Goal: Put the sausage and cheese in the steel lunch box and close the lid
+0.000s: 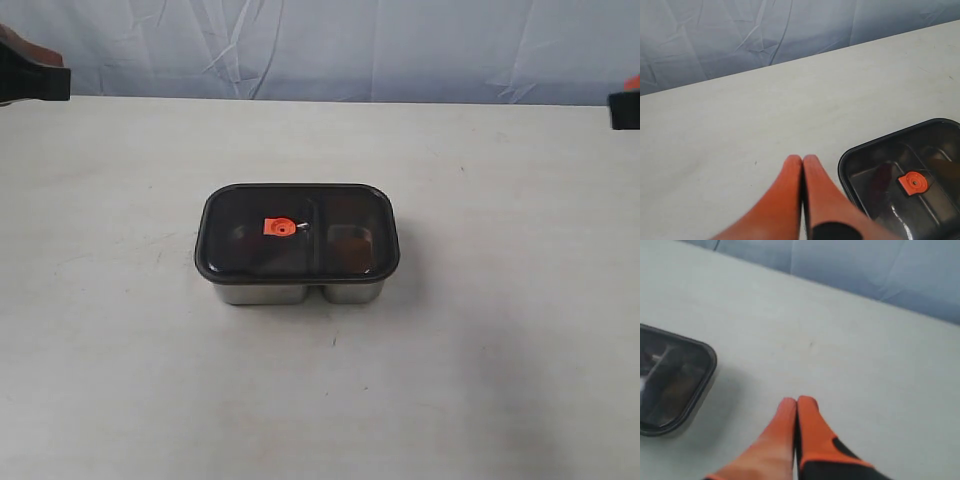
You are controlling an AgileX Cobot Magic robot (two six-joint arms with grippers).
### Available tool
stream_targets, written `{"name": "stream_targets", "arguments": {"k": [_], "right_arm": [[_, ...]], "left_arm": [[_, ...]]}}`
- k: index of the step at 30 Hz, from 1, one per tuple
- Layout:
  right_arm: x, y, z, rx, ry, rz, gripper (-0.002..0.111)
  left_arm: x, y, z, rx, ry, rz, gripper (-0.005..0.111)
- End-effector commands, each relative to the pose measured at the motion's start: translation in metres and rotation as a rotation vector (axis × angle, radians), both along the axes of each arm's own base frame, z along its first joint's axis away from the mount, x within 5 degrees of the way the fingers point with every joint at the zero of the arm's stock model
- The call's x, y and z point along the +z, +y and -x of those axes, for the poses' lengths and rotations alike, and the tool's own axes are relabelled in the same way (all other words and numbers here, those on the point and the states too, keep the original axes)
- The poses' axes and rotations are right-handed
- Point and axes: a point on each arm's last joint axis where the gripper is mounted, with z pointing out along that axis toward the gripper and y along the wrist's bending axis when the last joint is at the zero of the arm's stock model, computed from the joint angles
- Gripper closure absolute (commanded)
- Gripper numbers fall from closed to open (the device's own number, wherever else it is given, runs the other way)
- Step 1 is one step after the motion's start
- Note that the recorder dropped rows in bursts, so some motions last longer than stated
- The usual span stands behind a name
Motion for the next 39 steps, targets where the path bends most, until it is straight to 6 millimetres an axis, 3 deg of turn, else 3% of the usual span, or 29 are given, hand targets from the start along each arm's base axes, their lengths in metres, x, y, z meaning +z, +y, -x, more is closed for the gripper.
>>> {"name": "stream_targets", "arguments": {"k": [1,7,13,16,23,39], "right_arm": [[-0.01,-0.023,0.047,-0.08,-0.188,-0.036,0.109],[-0.062,-0.054,0.094,-0.371,-0.352,-0.244,0.109],[-0.113,-0.062,0.122,-0.513,-0.395,-0.315,0.109],[-0.128,-0.06,0.128,-0.508,-0.377,-0.32,0.109],[-0.146,-0.058,0.13,-0.504,-0.29,-0.308,0.109],[-0.163,-0.059,0.134,-0.511,-0.307,-0.305,0.109]], "left_arm": [[0.001,0.002,0.002,0.011,-0.004,0.009,0.106],[0.001,0.002,0.002,0.011,-0.004,0.009,0.106],[0.001,0.002,0.002,0.011,-0.004,0.009,0.106],[0.001,0.002,0.002,0.011,-0.004,0.009,0.106],[0.001,0.002,0.002,0.011,-0.004,0.009,0.106],[0.001,0.002,0.002,0.011,-0.004,0.009,0.106]]}}
